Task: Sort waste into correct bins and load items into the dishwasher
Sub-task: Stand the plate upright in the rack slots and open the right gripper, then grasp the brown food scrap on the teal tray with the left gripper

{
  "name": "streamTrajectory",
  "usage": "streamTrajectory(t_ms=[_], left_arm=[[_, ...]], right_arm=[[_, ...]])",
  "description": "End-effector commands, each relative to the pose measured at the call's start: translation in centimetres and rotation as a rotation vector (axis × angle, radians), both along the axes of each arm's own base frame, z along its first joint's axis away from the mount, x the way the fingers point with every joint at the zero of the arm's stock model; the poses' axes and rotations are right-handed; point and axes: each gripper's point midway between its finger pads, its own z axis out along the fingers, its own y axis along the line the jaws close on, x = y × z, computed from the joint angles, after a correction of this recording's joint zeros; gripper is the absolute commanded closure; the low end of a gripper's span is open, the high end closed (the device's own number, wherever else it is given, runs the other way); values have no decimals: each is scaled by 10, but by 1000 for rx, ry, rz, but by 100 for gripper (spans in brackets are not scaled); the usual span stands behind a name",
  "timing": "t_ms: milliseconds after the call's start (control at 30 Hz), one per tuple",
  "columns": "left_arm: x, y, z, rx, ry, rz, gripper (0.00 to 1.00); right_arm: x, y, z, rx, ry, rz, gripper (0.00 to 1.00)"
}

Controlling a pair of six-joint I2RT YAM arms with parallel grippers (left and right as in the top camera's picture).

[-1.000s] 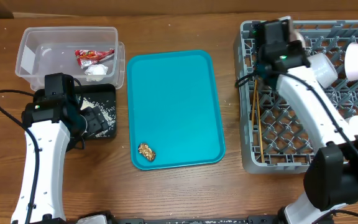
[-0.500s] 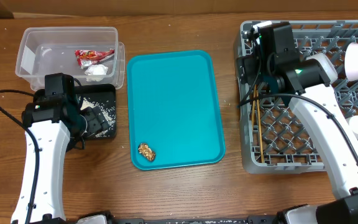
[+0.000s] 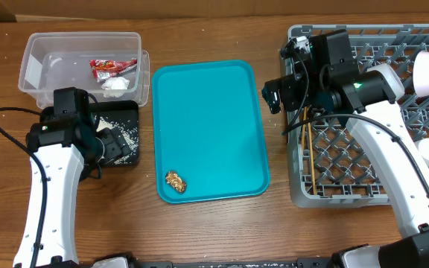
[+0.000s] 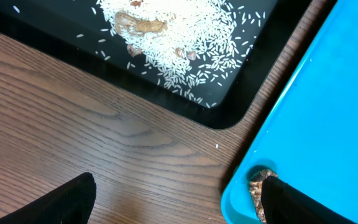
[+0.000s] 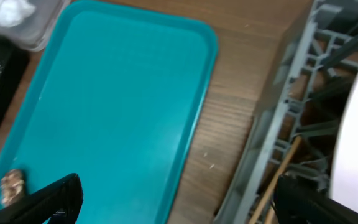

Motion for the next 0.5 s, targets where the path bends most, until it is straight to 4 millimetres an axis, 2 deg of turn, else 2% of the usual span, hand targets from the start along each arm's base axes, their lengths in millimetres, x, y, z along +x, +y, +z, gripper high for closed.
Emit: streamTrajectory(t_ms=[0,300,467], left_arm=[[4,0,7,-4,-31,8,13],[5,0,8,-4,-33,9,13],[15,-2,10,-1,-73,-9,16]], right_arm=[[-6,6,3,43,18,22,0],[-13,4,-2,36,53,22,0],[-25,2,-8,27,110,23,0]])
